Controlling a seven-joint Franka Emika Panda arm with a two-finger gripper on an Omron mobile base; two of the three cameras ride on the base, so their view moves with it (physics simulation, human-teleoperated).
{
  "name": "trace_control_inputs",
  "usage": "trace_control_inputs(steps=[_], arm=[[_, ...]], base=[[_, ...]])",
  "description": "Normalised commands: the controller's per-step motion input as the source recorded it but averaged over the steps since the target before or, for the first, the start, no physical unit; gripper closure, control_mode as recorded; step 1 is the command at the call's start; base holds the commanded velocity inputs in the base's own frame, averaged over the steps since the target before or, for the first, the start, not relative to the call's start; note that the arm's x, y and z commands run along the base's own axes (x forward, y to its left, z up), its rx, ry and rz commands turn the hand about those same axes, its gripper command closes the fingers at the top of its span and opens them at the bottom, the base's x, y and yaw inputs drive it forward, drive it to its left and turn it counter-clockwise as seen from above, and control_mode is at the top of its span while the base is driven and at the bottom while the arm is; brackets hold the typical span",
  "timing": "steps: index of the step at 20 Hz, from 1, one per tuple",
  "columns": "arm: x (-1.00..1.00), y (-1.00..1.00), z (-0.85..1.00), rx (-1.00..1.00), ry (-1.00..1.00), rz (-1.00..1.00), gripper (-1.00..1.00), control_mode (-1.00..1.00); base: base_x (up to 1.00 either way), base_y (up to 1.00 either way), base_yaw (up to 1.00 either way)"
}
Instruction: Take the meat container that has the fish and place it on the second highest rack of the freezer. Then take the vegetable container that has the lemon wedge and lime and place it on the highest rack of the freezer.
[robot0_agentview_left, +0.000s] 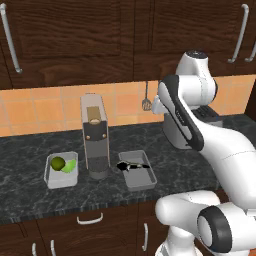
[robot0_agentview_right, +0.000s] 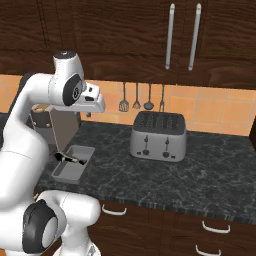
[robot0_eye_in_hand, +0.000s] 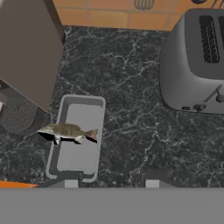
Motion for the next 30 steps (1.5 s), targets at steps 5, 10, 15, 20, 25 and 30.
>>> trace_control_inputs(steps=[5,10,15,20,25,30], arm=[[-0.30,0.00,-0.09,0.05,0.00,0.00,-1.00,-1.00],[-0.65,0.38,-0.49,0.06,0.03,-0.05,-1.00,-1.00],[-0.30,0.62,-0.60,0.03,0.18,-0.34,-1.00,-1.00],[-0.18,0.21,-0.58,-0.02,0.24,-0.33,-1.00,-1.00],[0.05,0.00,-0.72,-0.13,0.35,-0.40,-1.00,-1.00],[0.08,-0.03,-0.68,-0.08,0.23,-0.20,-1.00,-1.00]], base=[[0.00,0.00,0.00],[0.00,0.00,0.00],[0.00,0.00,0.00],[0.00,0.00,0.00],[0.00,0.00,0.00],[0.00,0.00,0.00]])
